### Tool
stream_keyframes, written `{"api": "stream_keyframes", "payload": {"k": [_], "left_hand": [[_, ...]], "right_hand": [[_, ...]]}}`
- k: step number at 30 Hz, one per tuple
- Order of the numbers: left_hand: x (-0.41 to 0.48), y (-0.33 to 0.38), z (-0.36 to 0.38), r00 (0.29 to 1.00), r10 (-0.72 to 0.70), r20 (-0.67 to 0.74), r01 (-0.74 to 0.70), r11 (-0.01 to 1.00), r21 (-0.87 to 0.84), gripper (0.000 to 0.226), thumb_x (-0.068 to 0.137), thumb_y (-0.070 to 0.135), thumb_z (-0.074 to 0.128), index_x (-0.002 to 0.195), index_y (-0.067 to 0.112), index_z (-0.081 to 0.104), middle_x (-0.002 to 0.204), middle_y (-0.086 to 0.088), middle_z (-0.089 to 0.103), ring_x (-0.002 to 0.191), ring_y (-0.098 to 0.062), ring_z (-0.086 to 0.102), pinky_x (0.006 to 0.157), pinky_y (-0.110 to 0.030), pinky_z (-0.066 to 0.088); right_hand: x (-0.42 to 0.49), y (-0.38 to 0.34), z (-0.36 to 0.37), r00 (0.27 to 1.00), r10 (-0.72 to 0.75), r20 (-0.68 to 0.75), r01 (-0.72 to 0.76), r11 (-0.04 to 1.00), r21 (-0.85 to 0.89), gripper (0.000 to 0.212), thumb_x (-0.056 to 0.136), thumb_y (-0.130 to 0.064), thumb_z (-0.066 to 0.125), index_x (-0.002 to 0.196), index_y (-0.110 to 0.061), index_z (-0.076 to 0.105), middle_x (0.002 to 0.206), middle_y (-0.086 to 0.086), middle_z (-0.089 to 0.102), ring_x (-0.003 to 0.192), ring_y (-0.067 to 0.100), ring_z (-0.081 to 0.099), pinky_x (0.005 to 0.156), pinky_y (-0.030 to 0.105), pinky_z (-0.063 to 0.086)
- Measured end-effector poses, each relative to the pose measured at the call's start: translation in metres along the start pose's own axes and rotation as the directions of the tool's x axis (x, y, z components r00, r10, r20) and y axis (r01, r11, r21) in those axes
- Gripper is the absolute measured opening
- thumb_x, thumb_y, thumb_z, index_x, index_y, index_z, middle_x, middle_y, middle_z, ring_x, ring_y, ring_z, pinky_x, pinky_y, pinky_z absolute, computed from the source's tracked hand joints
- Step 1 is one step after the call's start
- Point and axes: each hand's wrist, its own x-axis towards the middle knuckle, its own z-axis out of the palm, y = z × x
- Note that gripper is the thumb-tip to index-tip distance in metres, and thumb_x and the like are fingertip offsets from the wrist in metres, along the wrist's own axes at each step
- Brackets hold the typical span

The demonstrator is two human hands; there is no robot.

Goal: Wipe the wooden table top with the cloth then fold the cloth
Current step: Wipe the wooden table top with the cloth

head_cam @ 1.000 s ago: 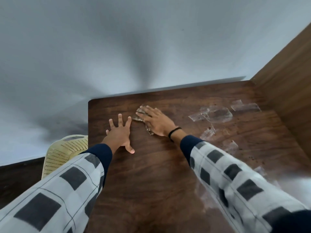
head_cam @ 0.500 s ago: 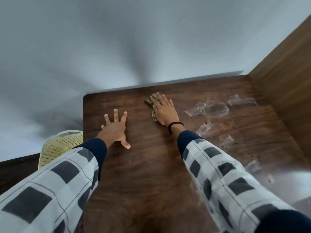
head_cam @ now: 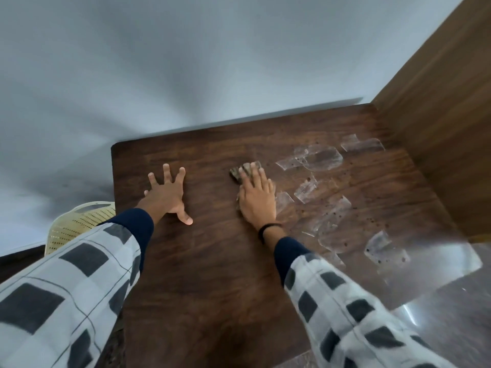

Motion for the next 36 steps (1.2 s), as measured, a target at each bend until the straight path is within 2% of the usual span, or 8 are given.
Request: {"api": "stream_keyframes", "payload": {"k": [5,10,13,16,22,28,33,36], "left_hand": [[-0.002,0.0,0.0,1.0,0.007,-0.007,-0.007,1.0,-0.002,0.156,0.054,0.04,0.095,0.15,0.033,-0.027,0.153,-0.006,-0.043,0.141,-0.048,-0.027,0.112,-0.068,0.009],[-0.002,-0.002,0.0,1.0,0.014,-0.013,-0.013,1.0,0.009,0.156,0.053,0.043,0.095,0.151,0.032,-0.026,0.154,-0.009,-0.04,0.14,-0.049,-0.027,0.115,-0.067,0.005],[-0.001,-0.003,0.001,1.0,0.013,-0.015,-0.013,1.0,0.018,0.156,0.053,0.043,0.095,0.151,0.031,-0.026,0.154,-0.01,-0.04,0.14,-0.049,-0.027,0.116,-0.066,0.004],[0.0,-0.002,0.001,1.0,0.009,-0.01,-0.009,1.0,0.018,0.156,0.052,0.043,0.095,0.151,0.032,-0.025,0.154,-0.009,-0.04,0.141,-0.049,-0.026,0.115,-0.066,0.005],[0.003,-0.006,0.001,1.0,0.016,-0.015,-0.015,0.999,0.029,0.159,0.048,0.046,0.095,0.151,0.033,-0.026,0.153,-0.01,-0.042,0.14,-0.05,-0.026,0.115,-0.067,0.003],[0.004,-0.005,0.003,1.0,0.013,-0.018,-0.012,1.0,0.028,0.159,0.048,0.047,0.096,0.151,0.034,-0.025,0.154,-0.007,-0.041,0.141,-0.05,-0.025,0.115,-0.068,0.006],[0.007,-0.009,0.003,1.0,0.014,-0.02,-0.014,0.999,0.032,0.16,0.046,0.049,0.096,0.15,0.035,-0.025,0.154,-0.006,-0.041,0.141,-0.05,-0.024,0.115,-0.067,0.006],[0.007,-0.009,0.002,1.0,0.014,-0.014,-0.013,0.999,0.042,0.16,0.047,0.05,0.095,0.15,0.035,-0.026,0.153,-0.007,-0.041,0.141,-0.05,-0.024,0.115,-0.067,0.006]], "right_hand": [[-0.059,0.019,0.01,0.868,-0.478,0.135,0.49,0.868,-0.081,0.052,0.108,-0.035,0.03,0.16,-0.034,0.024,0.17,-0.002,0.016,0.157,0.022,0.011,0.124,0.046,0.014],[-0.04,0.02,-0.005,0.998,-0.054,0.02,0.054,0.998,-0.038,0.052,0.108,-0.03,0.033,0.16,-0.031,0.03,0.17,-0.001,0.017,0.157,0.023,0.01,0.125,0.05,0.015],[-0.098,0.007,0.021,0.964,-0.264,0.025,0.265,0.963,-0.04,0.055,0.105,-0.032,0.034,0.159,-0.03,0.029,0.17,0.0,0.019,0.157,0.024,0.012,0.124,0.049,0.02],[-0.109,0.048,0.007,0.827,-0.535,0.174,0.557,0.823,-0.112,0.059,0.104,-0.032,0.035,0.161,-0.033,0.019,0.171,-0.002,0.011,0.158,0.023,0.007,0.125,0.044,0.011],[-0.095,0.036,-0.005,1.0,-0.006,0.026,0.008,0.999,-0.047,0.052,0.107,-0.029,0.036,0.159,-0.028,0.031,0.17,0.001,0.018,0.157,0.025,0.01,0.123,0.054,0.019],[-0.154,0.065,0.001,0.833,-0.511,0.215,0.543,0.829,-0.134,0.058,0.107,-0.032,0.034,0.162,-0.034,0.016,0.172,-0.002,0.008,0.158,0.021,0.003,0.126,0.043,0.007],[-0.131,0.055,-0.008,1.0,-0.008,0.028,0.009,0.999,-0.037,0.052,0.109,-0.032,0.032,0.16,-0.033,0.025,0.171,-0.006,0.012,0.158,0.018,0.004,0.125,0.051,0.016],[-0.188,0.048,0.017,0.955,-0.286,0.083,0.291,0.954,-0.067,0.057,0.108,-0.035,0.032,0.162,-0.034,0.016,0.171,-0.004,0.008,0.158,0.021,0.004,0.126,0.048,0.016]]}}
